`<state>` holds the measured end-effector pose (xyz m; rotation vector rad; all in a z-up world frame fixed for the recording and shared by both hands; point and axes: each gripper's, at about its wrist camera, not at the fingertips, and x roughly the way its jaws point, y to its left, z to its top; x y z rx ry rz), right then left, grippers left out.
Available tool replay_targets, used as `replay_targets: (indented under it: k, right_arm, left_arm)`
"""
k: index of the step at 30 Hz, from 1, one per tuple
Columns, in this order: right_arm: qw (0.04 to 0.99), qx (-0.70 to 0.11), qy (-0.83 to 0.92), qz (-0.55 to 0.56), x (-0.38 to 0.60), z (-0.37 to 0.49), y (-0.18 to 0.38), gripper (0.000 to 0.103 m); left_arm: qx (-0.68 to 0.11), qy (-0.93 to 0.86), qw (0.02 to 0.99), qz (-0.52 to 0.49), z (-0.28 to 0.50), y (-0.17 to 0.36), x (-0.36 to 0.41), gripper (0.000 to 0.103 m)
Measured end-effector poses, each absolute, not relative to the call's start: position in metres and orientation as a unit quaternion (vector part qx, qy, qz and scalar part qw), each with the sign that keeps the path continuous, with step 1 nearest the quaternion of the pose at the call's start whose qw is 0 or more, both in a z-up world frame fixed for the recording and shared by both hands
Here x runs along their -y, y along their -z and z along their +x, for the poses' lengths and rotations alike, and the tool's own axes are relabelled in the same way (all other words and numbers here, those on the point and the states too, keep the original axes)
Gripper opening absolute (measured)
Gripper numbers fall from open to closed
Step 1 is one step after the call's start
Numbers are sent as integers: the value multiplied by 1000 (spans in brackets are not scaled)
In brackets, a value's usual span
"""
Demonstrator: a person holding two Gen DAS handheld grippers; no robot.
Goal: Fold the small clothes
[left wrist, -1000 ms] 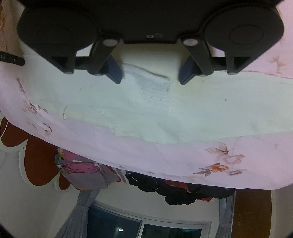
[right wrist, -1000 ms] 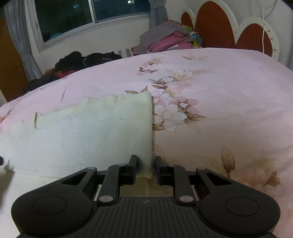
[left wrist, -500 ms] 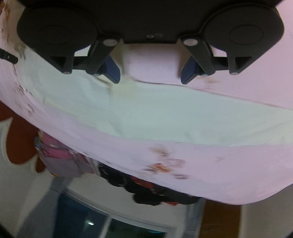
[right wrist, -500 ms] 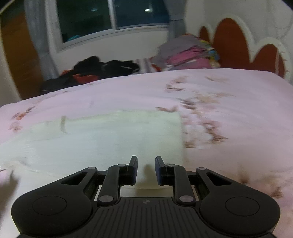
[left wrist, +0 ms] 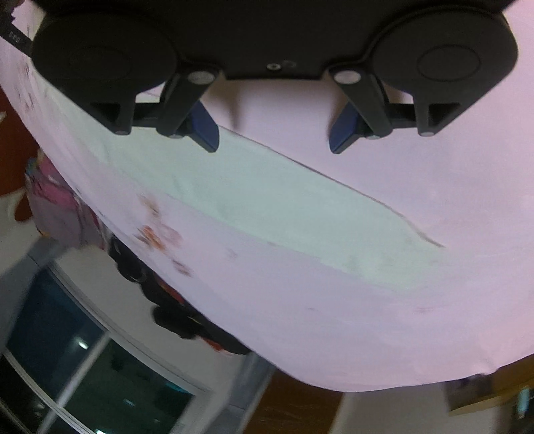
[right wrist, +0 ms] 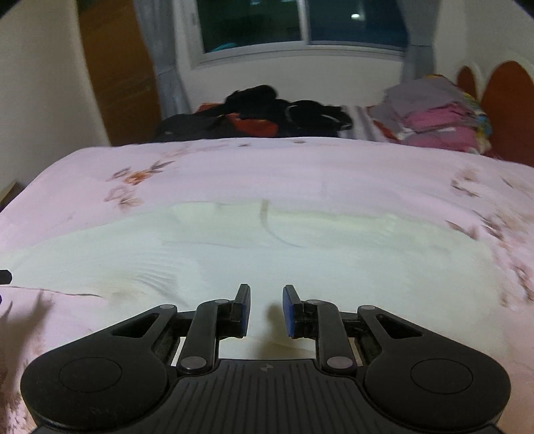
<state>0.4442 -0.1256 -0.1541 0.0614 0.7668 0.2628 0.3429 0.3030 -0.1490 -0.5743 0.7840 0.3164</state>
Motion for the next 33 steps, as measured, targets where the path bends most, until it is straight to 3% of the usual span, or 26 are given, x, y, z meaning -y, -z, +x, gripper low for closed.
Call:
replay_targets:
  k: [2, 3, 4, 7, 9, 11, 12, 13, 17, 19, 21, 23, 33]
  right_arm:
    - [920, -369, -128, 29, 112, 450, 154, 49]
    - [924, -361, -123, 27, 108, 452, 153, 78]
    - [929, -349, -119, 22, 103, 452, 152, 81]
    - [930, -342, -130, 26, 91, 456, 152, 81]
    - [930, -347, -120, 26, 85, 461, 155, 73]
    - [928, -355, -113, 25, 81, 466, 161, 56]
    - [926, -359, -112, 28, 81, 468, 163, 39]
    - [925, -364, -109, 28, 80, 470, 166, 34]
    - [923, -371, -102, 25, 78, 474, 173, 33]
    - [922, -373, -101, 19, 74, 475, 175, 33]
    - [918, -383, -103, 14, 70, 476, 183, 33]
    - [905, -411, -111, 2, 65, 481, 197, 33]
    - [918, -379, -109, 41, 88, 470, 177, 34]
  left_arm:
    - [-371, -166, 868, -285, 341, 152, -320, 72]
    - [-370, -173, 865, -291, 341, 155, -328, 72]
    - [-370, -177, 862, -297, 341, 157, -335, 71]
    - [-367, -175, 854, -323, 342, 165, -353, 69]
    - [-359, -169, 855, -332, 345, 169, -359, 69]
    - [-347, -163, 857, -344, 348, 174, -365, 69]
    - [-340, -163, 856, -353, 350, 176, -368, 68]
    - [-333, -163, 856, -361, 353, 178, -370, 67]
    - [-307, -171, 851, -390, 360, 186, -384, 54]
    - [-306, -182, 848, -392, 365, 188, -386, 23]
    - [-307, -191, 843, -398, 366, 190, -391, 6]
    - [-305, -191, 844, -398, 368, 189, -391, 4]
    - [-266, -48, 919, -288, 399, 112, -296, 4]
